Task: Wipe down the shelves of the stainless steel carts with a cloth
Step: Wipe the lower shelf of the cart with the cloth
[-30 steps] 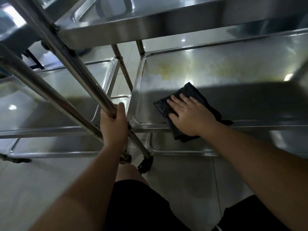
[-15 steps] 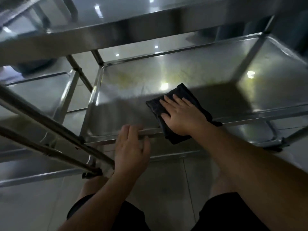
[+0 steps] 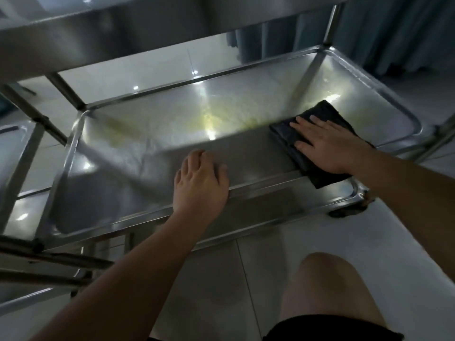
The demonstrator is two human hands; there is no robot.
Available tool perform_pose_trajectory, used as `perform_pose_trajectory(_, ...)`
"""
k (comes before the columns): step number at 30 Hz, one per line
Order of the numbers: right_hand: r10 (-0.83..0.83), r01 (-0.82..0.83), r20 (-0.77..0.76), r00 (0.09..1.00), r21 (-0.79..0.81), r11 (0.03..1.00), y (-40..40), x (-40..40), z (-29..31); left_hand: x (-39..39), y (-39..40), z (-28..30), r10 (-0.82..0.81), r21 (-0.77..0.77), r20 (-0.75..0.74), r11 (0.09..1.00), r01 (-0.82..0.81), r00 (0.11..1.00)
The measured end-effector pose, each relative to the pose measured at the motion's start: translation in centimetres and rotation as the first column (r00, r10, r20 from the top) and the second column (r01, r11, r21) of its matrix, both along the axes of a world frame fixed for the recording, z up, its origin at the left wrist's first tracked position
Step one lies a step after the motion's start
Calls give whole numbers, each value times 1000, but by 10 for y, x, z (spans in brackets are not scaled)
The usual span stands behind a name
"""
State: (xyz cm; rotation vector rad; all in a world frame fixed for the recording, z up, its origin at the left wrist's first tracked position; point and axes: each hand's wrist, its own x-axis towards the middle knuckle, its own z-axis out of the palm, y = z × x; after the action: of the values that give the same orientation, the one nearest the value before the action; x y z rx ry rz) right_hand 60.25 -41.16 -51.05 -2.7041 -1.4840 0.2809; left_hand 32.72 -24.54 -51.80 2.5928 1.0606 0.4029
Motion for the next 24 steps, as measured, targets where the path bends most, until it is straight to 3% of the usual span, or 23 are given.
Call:
perform_pose_trajectory(4, -152, 152, 8, 988, -43, 987, -29, 39, 3, 14, -7, -8, -18, 20, -83, 1000, 19, 996)
perform_pose_trajectory(9, -199, 199, 16, 980, -20, 980, -14, 11, 7, 14, -9, -16, -17, 68, -128, 997, 26, 992)
perform_pose_trajectory(14, 220, -220, 7, 976, 37, 975, 44, -72, 7, 16, -10, -17, 6, 95, -116, 995, 5, 993)
perform_pose_trajectory(18, 332, -329, -43, 942, 65, 942, 57, -56, 10, 16, -6, -17, -6, 94, -137, 995, 20, 991)
perform_pose_trajectory(20, 265, -265, 5, 964, 53, 963, 41, -19, 11, 14, -6, -17, -7, 94, -147, 995, 21, 989)
perform_pose_trajectory(24, -104, 102, 75, 992, 36, 994, -26, 85, 14, 14, -10, -14, 2, 106, -153, 994, 15, 988)
